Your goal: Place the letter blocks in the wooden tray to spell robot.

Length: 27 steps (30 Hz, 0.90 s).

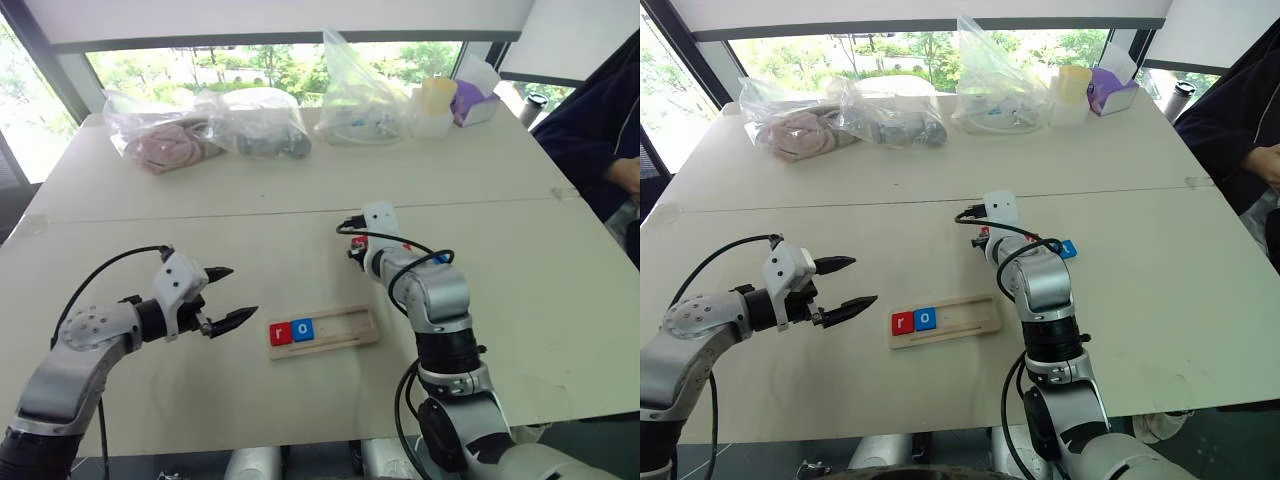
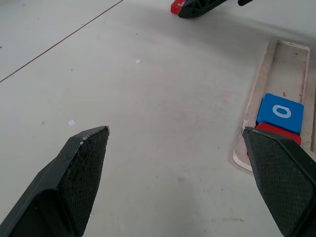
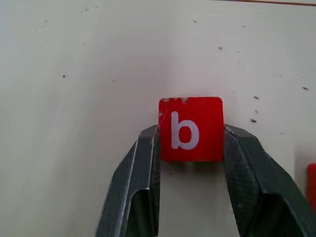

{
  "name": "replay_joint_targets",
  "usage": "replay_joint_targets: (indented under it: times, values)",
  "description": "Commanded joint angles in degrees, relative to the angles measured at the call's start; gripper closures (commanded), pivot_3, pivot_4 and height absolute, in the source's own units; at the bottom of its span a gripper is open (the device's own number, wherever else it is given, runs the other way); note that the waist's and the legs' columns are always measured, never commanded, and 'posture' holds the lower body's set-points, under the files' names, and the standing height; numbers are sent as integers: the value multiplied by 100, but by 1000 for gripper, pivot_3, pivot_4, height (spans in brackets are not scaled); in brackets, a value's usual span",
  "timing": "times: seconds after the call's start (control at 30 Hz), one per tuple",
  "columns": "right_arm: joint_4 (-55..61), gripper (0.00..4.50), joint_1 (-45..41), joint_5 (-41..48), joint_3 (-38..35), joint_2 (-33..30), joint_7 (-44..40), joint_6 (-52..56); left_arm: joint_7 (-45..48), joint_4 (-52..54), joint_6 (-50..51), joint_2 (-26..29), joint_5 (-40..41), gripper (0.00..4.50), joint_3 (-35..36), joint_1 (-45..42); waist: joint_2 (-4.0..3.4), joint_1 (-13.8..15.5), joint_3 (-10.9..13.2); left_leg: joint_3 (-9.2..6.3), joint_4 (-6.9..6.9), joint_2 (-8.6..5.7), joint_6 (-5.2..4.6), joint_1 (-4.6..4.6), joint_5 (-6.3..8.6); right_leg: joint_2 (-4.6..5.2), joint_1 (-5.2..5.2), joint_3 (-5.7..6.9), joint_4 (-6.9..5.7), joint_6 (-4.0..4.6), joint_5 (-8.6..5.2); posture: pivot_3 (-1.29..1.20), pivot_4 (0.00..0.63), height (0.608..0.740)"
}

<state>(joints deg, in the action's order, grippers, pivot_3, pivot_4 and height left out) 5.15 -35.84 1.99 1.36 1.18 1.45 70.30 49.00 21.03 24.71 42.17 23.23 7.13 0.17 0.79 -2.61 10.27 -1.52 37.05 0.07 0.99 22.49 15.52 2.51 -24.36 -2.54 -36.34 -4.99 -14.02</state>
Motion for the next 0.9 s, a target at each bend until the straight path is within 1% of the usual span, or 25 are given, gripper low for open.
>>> replay_joint_targets:
  times: [0.03,0.17,0.3,0.37,0.47,0.57,0.63,0.9]
  values:
    - [145,3350,-65,56,-45,-180,-129,278,-38,123,-115,-63,-33,0,-91,-105,0,1,0,0,0,0,0,0,0,0,0,0,0,0,0,0,150,740]
    - [1027,3350,58,428,-32,-906,-761,1043,-32,20,-164,-139,-54,0,-217,-260,-2,38,1,-3,1,-7,0,5,0,7,1,3,2,0,0,0,150,740]
    - [2416,3350,415,1080,-393,-2058,-1484,2101,33,-71,-233,-193,-84,0,-346,-384,-4,34,3,-2,2,-13,0,11,0,14,0,3,8,-2,-1,0,150,740]
    - [2944,3350,797,1380,-654,-2507,-1638,2220,99,-81,-284,-188,-72,0,-399,-407,-1,29,3,-3,0,-13,-1,12,0,13,0,3,9,-6,-2,0,150,740]
    - [3503,3350,1426,1833,-1098,-2851,-1649,2220,225,15,-259,-163,11,0,-450,-441,0,15,3,-5,-2,-11,-1,12,1,5,0,3,9,-9,-4,0,150,740]
    - [3905,3350,1952,2215,-1414,-2954,-1487,2220,365,222,-172,-128,149,0,-471,-448,1,2,3,-2,-1,-10,-1,9,1,-7,0,1,8,-9,-4,0,150,740]
    - [4003,3350,2282,2321,-1549,-2924,-1300,2220,443,380,-83,-119,259,0,-492,-494,1,13,3,-1,1,-8,-2,6,0,-10,0,-1,8,-9,-5,0,150,740]
    - [4069,3350,2850,2758,-1661,-2496,-615,2220,483,480,73,-151,335,0,-642,-771,4,22,2,0,9,-8,-2,7,0,-8,6,-6,8,-15,-11,0,150,740]
